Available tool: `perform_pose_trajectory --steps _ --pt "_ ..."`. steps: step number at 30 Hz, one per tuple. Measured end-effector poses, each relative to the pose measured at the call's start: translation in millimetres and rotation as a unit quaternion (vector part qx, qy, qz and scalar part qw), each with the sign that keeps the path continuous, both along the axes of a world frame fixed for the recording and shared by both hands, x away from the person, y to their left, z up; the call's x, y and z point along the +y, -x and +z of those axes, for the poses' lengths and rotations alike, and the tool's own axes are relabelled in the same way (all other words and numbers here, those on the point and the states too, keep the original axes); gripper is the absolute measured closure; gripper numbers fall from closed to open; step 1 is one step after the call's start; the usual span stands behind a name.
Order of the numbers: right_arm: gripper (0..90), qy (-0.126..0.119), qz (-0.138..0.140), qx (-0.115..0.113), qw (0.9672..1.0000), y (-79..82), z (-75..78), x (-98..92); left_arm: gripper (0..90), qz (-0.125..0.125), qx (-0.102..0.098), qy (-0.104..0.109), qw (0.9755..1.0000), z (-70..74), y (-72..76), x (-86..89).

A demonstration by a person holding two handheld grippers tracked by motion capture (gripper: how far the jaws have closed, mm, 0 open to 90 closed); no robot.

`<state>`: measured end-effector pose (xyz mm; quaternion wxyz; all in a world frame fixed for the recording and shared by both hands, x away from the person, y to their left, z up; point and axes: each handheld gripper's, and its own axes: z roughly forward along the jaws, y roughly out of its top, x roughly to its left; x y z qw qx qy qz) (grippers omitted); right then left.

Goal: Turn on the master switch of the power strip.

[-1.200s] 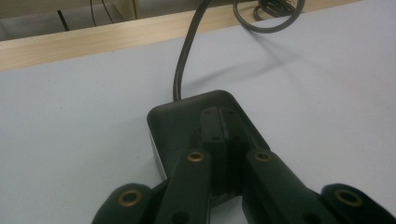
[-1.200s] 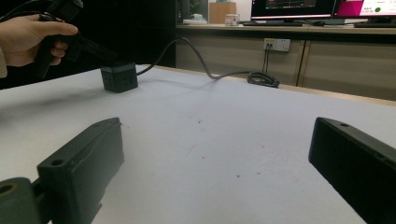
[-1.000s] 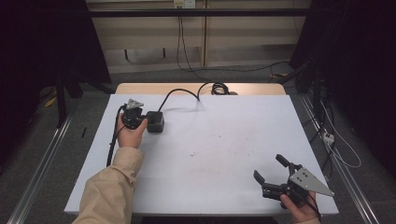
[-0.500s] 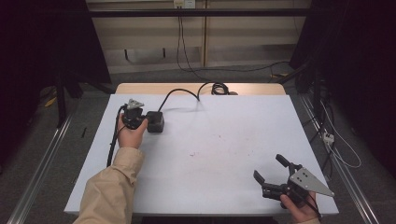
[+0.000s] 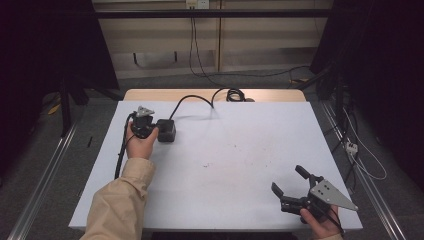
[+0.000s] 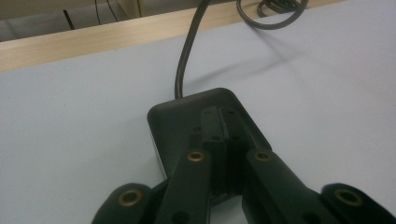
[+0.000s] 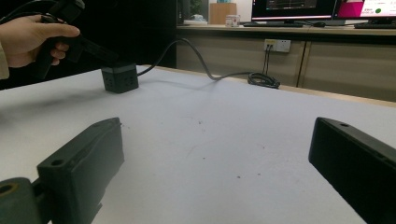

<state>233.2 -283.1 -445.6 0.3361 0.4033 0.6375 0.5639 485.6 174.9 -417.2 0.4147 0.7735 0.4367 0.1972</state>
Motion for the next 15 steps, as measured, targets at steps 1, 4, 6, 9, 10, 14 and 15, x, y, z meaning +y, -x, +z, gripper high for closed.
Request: perform_pose_trajectory --steps 1,4,6,9,10,14,15 --pt "2.7 0.0 0.0 0.0 1.0 0.0 0.0 0.1 90.0 0.001 -0.002 0.0 1.0 -0.2 0.1 -0.6" --pt "2.7 -0.001 0.001 0.0 1.0 0.1 0.0 0.0 90.0 0.002 0.001 0.001 1.0 0.1 0.0 -0.3" --pt "2.7 -0.001 0.001 0.0 1.0 0.1 0.0 -0.1 90.0 0.001 0.0 0.001 1.0 0.0 0.1 -0.5" --pt "2.7 -0.001 0.001 0.0 1.0 0.1 0.0 0.0 90.0 0.001 0.001 0.001 1.0 0.0 0.1 -0.4" --pt "2.7 -0.001 0.0 0.0 1.0 0.1 0.0 0.2 90.0 0.001 0.001 0.001 1.0 0.0 0.2 -0.6" --pt "2.7 0.001 0.002 -0.001 1.0 0.1 0.0 0.3 90.0 0.003 -0.004 -0.008 1.0 0.1 1.1 -2.7" --pt "2.7 0.0 0.002 0.0 1.0 0.2 0.0 0.3 90.0 0.004 -0.003 -0.008 1.0 0.2 1.0 -2.5"
